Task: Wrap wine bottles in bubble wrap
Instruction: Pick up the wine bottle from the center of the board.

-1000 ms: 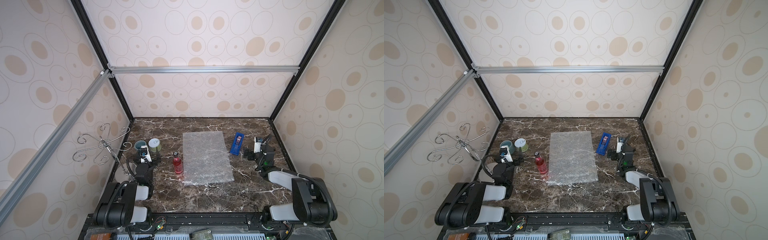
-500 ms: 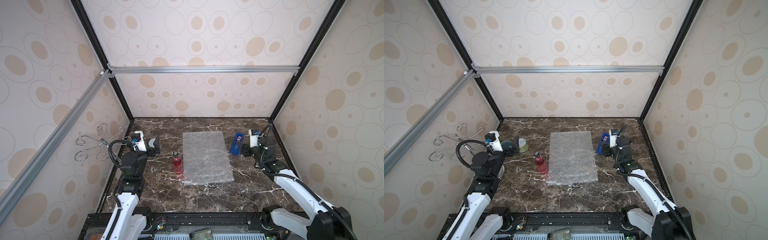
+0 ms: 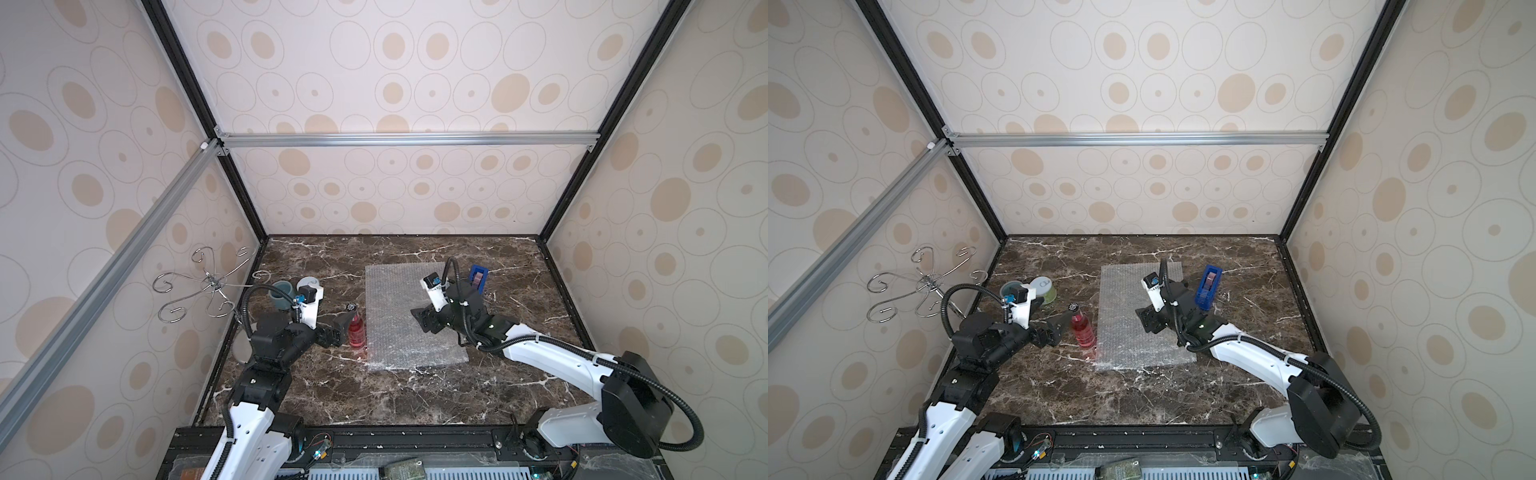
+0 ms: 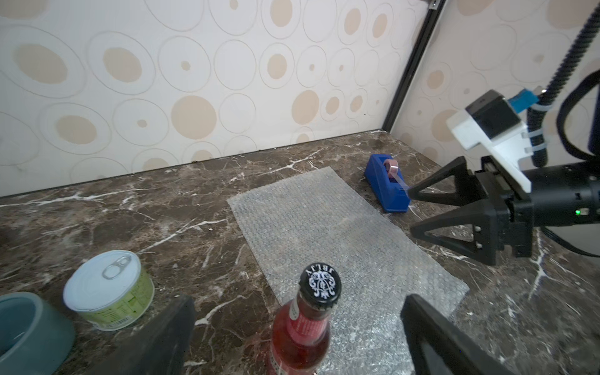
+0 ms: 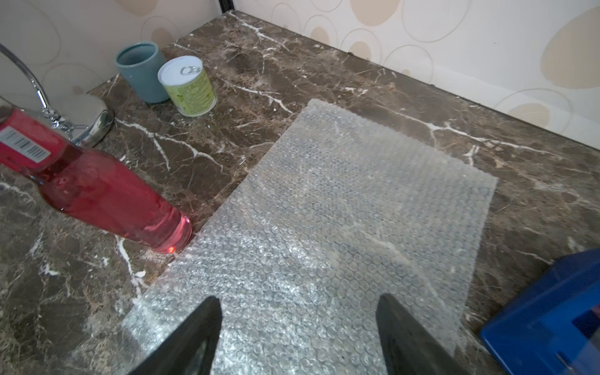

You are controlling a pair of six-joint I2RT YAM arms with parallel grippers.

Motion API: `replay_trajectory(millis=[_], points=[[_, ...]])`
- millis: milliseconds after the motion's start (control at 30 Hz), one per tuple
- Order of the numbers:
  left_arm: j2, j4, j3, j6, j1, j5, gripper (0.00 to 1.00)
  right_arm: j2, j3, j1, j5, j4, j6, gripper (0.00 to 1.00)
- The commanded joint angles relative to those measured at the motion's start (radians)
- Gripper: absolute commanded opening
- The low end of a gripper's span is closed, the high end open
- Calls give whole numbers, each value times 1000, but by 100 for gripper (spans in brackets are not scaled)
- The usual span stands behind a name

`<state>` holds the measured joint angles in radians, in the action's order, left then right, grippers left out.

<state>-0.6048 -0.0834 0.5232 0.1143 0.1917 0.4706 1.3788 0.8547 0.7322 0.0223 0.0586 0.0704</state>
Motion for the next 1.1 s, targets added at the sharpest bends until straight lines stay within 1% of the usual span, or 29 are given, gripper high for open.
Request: replay_trajectory(millis=[0, 100, 167, 233, 300, 433, 567, 600, 767, 833, 967, 1067], points=[[-15, 51, -9, -34, 26, 20, 99, 21, 35, 30, -17, 36, 0, 78], [-74, 96, -16, -37, 62, -8, 90, 44, 38, 51, -27, 37, -3, 78], [-110, 143, -25, -31, 89, -67, 83, 54, 35, 62, -35, 41, -2, 79], [-134, 199, -45, -27, 103, -95, 79, 60, 32, 70, -40, 47, 1, 79], [-162, 261, -67, -15, 112, -102, 76, 65, 31, 73, -44, 53, 4, 79], [-253, 343, -72, 4, 131, -93, 65, 80, 24, 80, -67, 70, 8, 79], [-318, 359, -55, 11, 149, -95, 48, 103, 26, 84, -98, 88, 17, 79], [-326, 391, -54, 14, 150, -96, 44, 109, 27, 86, -108, 96, 17, 79], [-331, 405, -50, 18, 153, -106, 18, 150, 33, 102, -168, 143, 14, 80], [-326, 405, -45, 19, 153, -111, 9, 166, 41, 107, -188, 155, 8, 81], [-309, 411, -31, 35, 153, -130, 1, 194, 55, 117, -237, 184, -6, 82], [-299, 408, -2, 65, 153, -147, 0, 207, 71, 124, -281, 197, -24, 82]])
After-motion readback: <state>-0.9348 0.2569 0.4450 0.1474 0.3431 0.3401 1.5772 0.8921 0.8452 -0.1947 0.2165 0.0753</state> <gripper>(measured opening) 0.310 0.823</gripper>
